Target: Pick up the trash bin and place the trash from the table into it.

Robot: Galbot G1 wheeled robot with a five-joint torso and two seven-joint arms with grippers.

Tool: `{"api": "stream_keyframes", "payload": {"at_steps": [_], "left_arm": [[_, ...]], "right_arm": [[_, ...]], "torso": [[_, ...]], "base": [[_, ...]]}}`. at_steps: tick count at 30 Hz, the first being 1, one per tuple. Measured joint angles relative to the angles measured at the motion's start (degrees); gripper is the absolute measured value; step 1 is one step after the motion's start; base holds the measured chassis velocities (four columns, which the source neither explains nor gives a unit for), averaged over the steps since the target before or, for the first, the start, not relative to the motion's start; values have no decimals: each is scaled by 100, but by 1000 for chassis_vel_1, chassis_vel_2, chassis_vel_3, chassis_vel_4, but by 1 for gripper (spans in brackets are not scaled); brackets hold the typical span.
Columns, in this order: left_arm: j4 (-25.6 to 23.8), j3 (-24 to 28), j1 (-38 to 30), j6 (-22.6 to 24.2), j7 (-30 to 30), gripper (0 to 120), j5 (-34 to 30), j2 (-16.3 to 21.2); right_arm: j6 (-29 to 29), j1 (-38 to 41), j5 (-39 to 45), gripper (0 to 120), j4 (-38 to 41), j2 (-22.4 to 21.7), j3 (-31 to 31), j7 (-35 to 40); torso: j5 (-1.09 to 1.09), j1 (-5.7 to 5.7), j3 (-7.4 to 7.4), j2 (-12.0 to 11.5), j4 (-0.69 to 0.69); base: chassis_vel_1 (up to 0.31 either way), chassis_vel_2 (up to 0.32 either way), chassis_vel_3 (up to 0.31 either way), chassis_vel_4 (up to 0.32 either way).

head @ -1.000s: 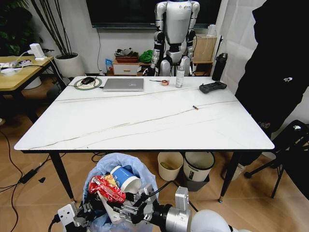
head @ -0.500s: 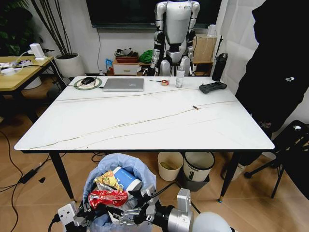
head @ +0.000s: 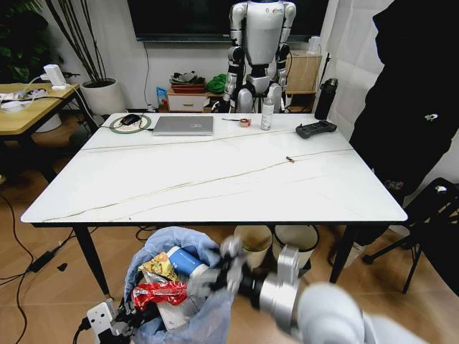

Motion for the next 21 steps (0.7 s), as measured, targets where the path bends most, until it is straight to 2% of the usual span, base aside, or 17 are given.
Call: {"api": "stream_keyframes", "payload": {"at_steps": [2,3,5,8,9,12,14,15,19,21], "left_arm": [[0,5,-2,0,0,0,1,6],[0,13,-7,0,2,0,5,25],[0,24,-9,0,4,0,5,47],[0,40,-10,-1,8,0,7,73],[0,40,-10,-1,8,0,7,73],[-31,54,9,-1,11,0,11,77],[-53,58,15,-3,15,0,12,95],[-53,58,15,-3,15,0,12,95],[-79,45,70,-11,17,0,11,109],[-91,37,82,-13,19,0,11,103]], "right_arm": [[0,48,-50,100,-69,21,138,-61],[-30,207,-209,100,-357,66,543,-216],[-33,357,-370,100,-705,84,853,-365],[2,813,-564,100,-1814,66,1249,-794],[2,813,-564,100,-1814,66,1249,-794],[172,1232,-585,100,-2690,55,1308,-1186],[393,1708,-793,100,-3829,65,1270,-1626],[393,1708,-793,100,-3829,65,1270,-1626],[746,2218,-1288,100,-5362,156,1041,-2125],[781,2304,-1340,100,-5607,196,986,-2207]], "torso": [[0,0,0,0,0],[0,0,0,0,-1],[1,0,0,0,-1],[1,0,0,0,-1],[1,0,0,0,-1],[1,0,1,0,-1],[0,0,-1,0,1],[0,0,-1,0,1],[1,1,0,-1,-3],[0,1,0,-1,-2]], "base": [[0,0,0,0],[0,0,0,0],[0,0,0,0],[0,0,0,0],[0,0,0,0],[0,0,0,0],[0,0,0,0],[0,0,0,0],[0,0,0,0],[0,0,0,0]]}}
